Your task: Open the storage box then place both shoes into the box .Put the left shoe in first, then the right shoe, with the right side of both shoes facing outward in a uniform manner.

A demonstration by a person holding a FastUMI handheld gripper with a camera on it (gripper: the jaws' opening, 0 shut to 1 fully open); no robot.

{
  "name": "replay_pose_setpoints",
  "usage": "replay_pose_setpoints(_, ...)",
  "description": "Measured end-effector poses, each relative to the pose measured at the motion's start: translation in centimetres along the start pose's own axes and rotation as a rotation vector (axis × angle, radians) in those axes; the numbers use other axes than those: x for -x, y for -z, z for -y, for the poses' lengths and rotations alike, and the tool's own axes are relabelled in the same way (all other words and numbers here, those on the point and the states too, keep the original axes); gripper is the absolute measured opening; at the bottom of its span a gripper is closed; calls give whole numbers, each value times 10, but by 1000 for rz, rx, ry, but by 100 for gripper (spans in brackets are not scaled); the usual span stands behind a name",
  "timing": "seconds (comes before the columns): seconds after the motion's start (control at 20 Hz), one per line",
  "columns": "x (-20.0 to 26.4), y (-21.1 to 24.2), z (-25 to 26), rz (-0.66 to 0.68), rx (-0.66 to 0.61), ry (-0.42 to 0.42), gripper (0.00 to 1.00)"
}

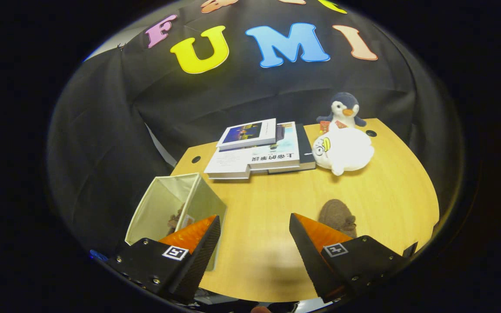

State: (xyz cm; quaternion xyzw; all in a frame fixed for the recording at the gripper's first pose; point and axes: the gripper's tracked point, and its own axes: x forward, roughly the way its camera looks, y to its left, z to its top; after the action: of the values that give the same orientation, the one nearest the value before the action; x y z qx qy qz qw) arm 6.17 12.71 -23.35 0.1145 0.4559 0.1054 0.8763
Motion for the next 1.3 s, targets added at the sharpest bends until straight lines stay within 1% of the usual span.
replay_pose_setpoints(0.25, 4, 13, 59, -17, 48, 85, 97)
replay_pose_setpoints(0.55, -2, 29, 107, -46, 96, 132, 97)
replay_pose_setpoints(1.0, -29, 68, 158, -133, 136, 165, 98)
replay_pose_setpoints(1.25, -38, 91, 179, -186, 149, 171, 98)
replay_pose_setpoints(1.3, -40, 94, 180, -195, 138, 161, 98)
